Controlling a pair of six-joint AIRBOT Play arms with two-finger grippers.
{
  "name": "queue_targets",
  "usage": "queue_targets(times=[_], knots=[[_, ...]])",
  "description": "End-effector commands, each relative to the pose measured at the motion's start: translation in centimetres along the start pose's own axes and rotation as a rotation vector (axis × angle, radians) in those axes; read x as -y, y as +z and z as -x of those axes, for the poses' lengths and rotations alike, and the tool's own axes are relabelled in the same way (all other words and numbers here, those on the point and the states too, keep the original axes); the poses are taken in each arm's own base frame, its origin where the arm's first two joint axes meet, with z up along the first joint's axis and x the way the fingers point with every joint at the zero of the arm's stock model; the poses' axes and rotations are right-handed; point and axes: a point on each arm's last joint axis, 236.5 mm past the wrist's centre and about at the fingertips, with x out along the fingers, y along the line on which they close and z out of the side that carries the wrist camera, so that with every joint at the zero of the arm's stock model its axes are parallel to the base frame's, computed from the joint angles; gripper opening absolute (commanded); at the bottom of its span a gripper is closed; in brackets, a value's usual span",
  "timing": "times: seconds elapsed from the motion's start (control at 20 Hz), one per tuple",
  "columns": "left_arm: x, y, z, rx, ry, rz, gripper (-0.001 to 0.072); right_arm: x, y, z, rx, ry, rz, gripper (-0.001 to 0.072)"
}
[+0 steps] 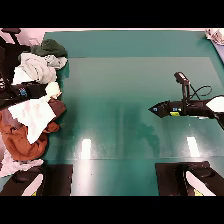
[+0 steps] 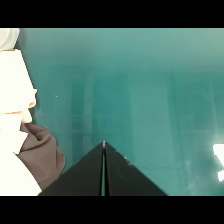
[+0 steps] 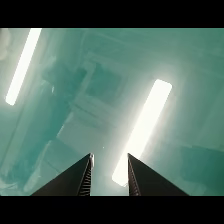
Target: Fold the shirts.
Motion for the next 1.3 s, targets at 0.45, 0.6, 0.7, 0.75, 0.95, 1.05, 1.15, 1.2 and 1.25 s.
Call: queue_targets(times=[0.45, 0.6, 0.7, 0.75, 0.95, 1.05, 1.15, 1.2, 1.25], knots=[[-6.0, 4.4, 1.9, 0.096, 0.214, 0.012, 0.0026, 0.7, 4.9, 0.0, 0.208, -0.074, 0.033, 0.0262], [-13.8, 4.4, 5.2, -0.034, 0.458, 0.192, 0.0192, 0.3, 6.1, 0.0, 0.264, -0.071, -0.014, 0.0262], [-17.2, 5.7, 5.2, -0.043, 0.527, 0.254, 0.0368, 0.7, 6.1, 0.0, 0.262, -0.09, 0.005, 0.0263], [-18.6, 6.1, 4.5, -0.058, 0.544, 0.276, 0.0369, 1.2, 6.3, 0.1, 0.27, -0.117, 0.024, 0.0263], [-22.7, 2.5, -2.1, -0.34, 0.573, 0.356, 0.072, 2.4, 6.4, 0.1, 0.241, -0.132, 0.0, 0.0271], [-23.0, 1.4, -5.6, -0.419, 0.517, 0.363, 0.0715, 2.5, 5.8, 0.4, 0.165, -0.107, -0.027, 0.0426], [-22.9, 2.6, -8.4, -0.369, 0.45, 0.36, 0.0715, 2.6, 5.8, 0.8, 0.123, -0.093, -0.041, 0.0442], [-23.3, 3.4, -9.2, -0.327, 0.447, 0.354, 0.0715, 3.0, 6.1, 1.1, 0.121, -0.097, -0.049, 0.0442], [-23.8, 4.0, -9.8, -0.296, 0.45, 0.344, 0.0714, 3.2, 6.3, 1.3, 0.124, -0.098, -0.056, 0.0442]])
